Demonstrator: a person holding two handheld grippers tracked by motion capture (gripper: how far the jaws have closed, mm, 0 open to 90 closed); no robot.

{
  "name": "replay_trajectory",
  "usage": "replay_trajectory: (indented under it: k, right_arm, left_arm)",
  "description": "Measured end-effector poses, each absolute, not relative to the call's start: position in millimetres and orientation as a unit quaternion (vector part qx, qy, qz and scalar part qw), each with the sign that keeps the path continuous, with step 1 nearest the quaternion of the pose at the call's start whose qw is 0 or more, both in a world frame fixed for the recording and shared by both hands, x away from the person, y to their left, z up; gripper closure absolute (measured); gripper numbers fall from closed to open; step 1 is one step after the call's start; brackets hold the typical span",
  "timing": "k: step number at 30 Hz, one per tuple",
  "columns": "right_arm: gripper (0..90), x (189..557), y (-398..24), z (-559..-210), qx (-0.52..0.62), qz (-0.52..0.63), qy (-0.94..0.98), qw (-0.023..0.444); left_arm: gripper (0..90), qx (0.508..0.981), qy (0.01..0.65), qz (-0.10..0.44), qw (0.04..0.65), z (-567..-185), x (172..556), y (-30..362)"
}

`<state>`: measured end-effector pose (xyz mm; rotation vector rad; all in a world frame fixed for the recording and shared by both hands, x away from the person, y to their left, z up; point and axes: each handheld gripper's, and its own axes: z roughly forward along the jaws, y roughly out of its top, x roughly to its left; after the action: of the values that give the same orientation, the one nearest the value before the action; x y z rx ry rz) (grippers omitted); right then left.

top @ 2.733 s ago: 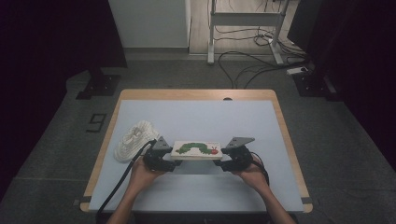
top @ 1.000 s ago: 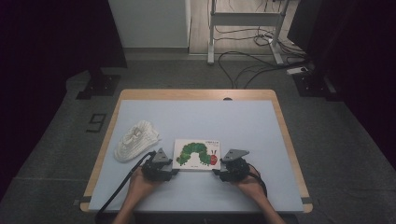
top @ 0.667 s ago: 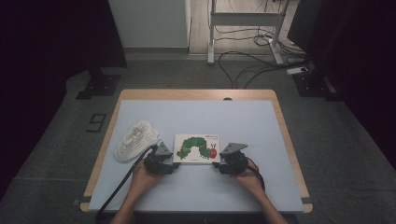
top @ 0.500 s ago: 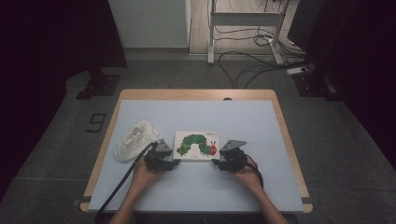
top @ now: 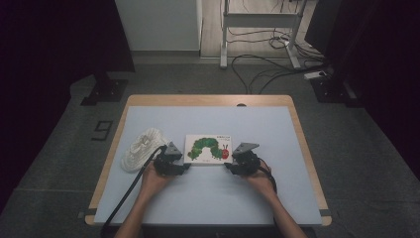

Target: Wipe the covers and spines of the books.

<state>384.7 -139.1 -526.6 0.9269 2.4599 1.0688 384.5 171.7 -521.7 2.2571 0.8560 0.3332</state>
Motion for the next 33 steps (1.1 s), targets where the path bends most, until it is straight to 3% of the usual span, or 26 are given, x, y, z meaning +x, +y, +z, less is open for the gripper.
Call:
replay_trajectory:
  k: [4, 8, 9, 13, 19, 24, 28, 33]
  right_arm:
    - [47.7, 385, -139, -527, 0.324, 0.372, 0.856, 0.152]
    - [43.5, 385, -139, -526, 0.326, 0.369, 0.856, 0.156]
    - [38.1, 385, -138, -525, 0.323, 0.368, 0.858, 0.153]
    - [29.7, 382, -136, -523, 0.311, 0.374, 0.862, 0.141]
    - [14.8, 375, -136, -516, 0.298, 0.390, 0.862, 0.131]
    - [12.0, 369, -142, -508, 0.295, 0.395, 0.862, 0.120]
    - [2.5, 363, -148, -502, 0.296, 0.392, 0.862, 0.120]
    - [0.0, 355, -155, -494, 0.292, 0.390, 0.864, 0.130]
  left_arm:
    - [36.8, 0.867, 0.334, 0.132, 0.345, -523, 386, 173]
    - [24.7, 0.863, 0.346, 0.120, 0.347, -522, 388, 176]
    - [24.7, 0.863, 0.347, 0.116, 0.348, -521, 388, 177]
    - [14.6, 0.866, 0.345, 0.104, 0.347, -518, 385, 178]
    - [8.5, 0.867, 0.337, 0.093, 0.355, -510, 376, 179]
    - [1.1, 0.866, 0.339, 0.101, 0.354, -502, 368, 181]
    - [0.0, 0.866, 0.331, 0.112, 0.356, -494, 360, 184]
    - [0.0, 0.868, 0.321, 0.125, 0.357, -485, 349, 189]
